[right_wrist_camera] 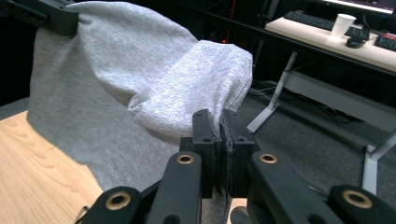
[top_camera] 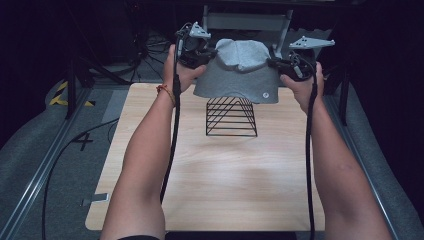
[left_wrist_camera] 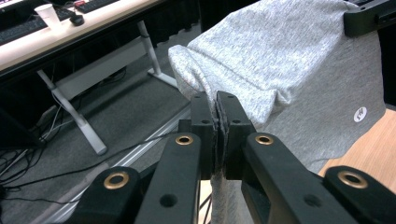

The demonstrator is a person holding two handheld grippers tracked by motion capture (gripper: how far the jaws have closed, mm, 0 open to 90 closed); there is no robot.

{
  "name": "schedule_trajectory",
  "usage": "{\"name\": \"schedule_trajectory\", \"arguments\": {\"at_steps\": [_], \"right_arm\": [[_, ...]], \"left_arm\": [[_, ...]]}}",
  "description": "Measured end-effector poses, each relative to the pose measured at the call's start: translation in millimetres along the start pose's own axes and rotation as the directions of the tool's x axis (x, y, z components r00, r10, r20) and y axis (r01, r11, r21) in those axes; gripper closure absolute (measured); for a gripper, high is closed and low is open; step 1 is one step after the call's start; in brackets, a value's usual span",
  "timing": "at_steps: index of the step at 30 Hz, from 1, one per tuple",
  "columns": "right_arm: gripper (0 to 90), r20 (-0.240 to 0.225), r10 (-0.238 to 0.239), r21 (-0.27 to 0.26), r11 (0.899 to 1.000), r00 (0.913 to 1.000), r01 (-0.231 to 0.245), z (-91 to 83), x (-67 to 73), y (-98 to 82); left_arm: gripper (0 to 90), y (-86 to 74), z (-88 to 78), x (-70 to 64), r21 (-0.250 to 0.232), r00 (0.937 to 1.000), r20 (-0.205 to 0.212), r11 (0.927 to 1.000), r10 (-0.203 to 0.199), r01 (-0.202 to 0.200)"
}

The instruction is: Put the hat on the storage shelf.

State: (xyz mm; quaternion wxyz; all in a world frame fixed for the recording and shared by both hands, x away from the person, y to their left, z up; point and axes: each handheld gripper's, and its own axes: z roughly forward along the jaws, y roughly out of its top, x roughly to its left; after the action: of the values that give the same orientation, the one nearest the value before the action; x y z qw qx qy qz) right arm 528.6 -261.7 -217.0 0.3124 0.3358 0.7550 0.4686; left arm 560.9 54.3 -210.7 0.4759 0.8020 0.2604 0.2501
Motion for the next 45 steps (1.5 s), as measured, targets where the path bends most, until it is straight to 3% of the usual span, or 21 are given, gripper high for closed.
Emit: {"name": "schedule_trajectory", "arguments": {"at_steps": [10, 19, 31, 36, 45], "right_arm": [[86.0, 0.023, 0.032, 0.001, 0.999, 0.9992, -0.032, 7.2, -15.6, 0.9], [85.9, -0.01, 0.024, 0.008, 1.0, 0.9997, -0.024, 6.6, -11.7, -6.0], [85.9, -0.026, 0.023, -0.018, 1.0, 0.9994, -0.024, -13.9, -2.8, -16.3], [85.9, -0.034, 0.016, -0.028, 0.999, 0.9993, -0.017, -22.1, -0.2, -17.5], [85.8, -0.043, -0.013, -0.013, 1.0, 0.999, 0.013, -25.6, 6.5, -25.8]], "left_arm": [[86.7, -0.6, 10.9, 6.7, 0.0, 0.9994, -0.033, 1.0, -0.007, 0.007], [86.7, -9.4, 3.0, 1.2, -0.022, 0.9993, 0.033, 0.9996, -0.019, 0.019], [86.7, -17.3, -22.5, -12.5, -0.083, 0.9948, 0.093, 0.9953, -0.042, 0.049], [86.7, -23.9, -32.1, -17.7, -0.103, 0.9935, 0.108, 0.9936, -0.036, 0.047], [86.7, -36.9, -35.8, -20.9, -0.084, 0.994, 0.106, 0.9958, -0.028, 0.037]]}}
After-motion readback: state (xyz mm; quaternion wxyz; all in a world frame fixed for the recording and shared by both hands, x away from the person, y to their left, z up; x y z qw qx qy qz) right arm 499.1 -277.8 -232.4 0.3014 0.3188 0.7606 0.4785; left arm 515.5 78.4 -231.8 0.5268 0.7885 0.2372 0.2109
